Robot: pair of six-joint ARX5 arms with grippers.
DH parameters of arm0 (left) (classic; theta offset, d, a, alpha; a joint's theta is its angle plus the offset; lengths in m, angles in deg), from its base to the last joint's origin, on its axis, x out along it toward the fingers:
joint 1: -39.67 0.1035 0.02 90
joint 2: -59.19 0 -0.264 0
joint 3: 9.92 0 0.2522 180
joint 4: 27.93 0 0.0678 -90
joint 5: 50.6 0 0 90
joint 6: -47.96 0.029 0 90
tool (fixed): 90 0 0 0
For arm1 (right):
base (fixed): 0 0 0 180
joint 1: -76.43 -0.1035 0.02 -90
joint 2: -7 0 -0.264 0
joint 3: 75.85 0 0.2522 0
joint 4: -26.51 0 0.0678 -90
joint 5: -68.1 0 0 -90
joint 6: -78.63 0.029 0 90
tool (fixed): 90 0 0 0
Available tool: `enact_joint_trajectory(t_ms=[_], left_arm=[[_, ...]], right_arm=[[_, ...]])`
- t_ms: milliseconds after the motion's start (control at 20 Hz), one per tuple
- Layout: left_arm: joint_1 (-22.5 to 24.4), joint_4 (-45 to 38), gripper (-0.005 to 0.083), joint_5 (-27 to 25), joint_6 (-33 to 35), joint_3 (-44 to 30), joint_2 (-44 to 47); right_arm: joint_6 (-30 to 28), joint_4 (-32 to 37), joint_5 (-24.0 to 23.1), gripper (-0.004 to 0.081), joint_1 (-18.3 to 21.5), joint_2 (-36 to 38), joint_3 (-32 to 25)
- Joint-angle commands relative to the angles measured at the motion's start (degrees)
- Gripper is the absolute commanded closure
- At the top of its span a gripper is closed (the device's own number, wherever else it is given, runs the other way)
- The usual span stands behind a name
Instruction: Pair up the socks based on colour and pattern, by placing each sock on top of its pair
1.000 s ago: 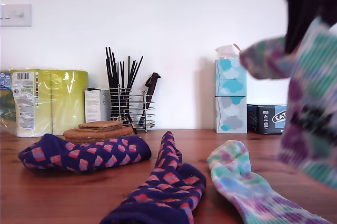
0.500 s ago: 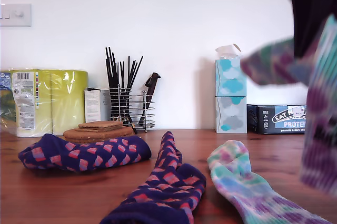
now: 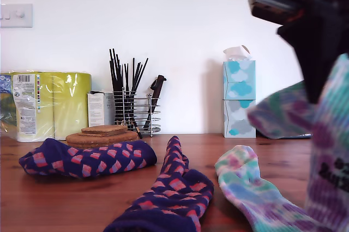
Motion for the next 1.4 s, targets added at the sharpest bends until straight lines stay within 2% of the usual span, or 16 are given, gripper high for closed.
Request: enact_joint_trajectory(t_ms=[0,150,500,600,750,900,1000,1100,1350], left_arm=[[-0.1,-0.5,0.0795,-0.4,0.5,-0.2,0.1],[-0.1,-0.6,0.0795,-1.4,0.5,-0.2,0.1],[1.9,-0.6,0.0795,-3.7,1.1,-0.2,0.1],[2.3,-0.4,0.0795,-3.6,1.0,-0.2,0.1],[3.0,-0.3,0.0795,-3.6,1.0,-0.2,0.1],[3.1,-0.1,0.0795,-3.6,0.9,-0.2,0.1],[3.1,-0.1,0.0795,-3.6,0.9,-0.2,0.1],[3.1,0.0,0.0795,-3.6,0.9,-0.2,0.1],[3.1,2.5,0.0795,-3.6,0.9,-0.2,0.1]], right_arm=[[0.1,-0.4,1.4,0.0783,-0.2,4.3,0.1],[1.5,-1.1,4.3,0.0783,-0.5,8.3,0.1],[4.5,-0.7,4.3,0.0783,-4.9,9.7,-0.5],[4.9,0.3,4.2,0.0783,-6.1,10.3,-2.9],[5.7,5.4,4.1,0.0783,-6.3,11.1,-9.0],[4.2,11.3,-0.7,0.0783,-6.0,10.6,-11.3],[4.1,17.0,-1.8,0.0783,-5.7,8.9,-11.3],[2.8,22.4,-3.6,0.0783,-5.5,5.5,-11.3],[2.3,32.5,-13.0,0.0768,-5.4,-5.3,-11.3]])
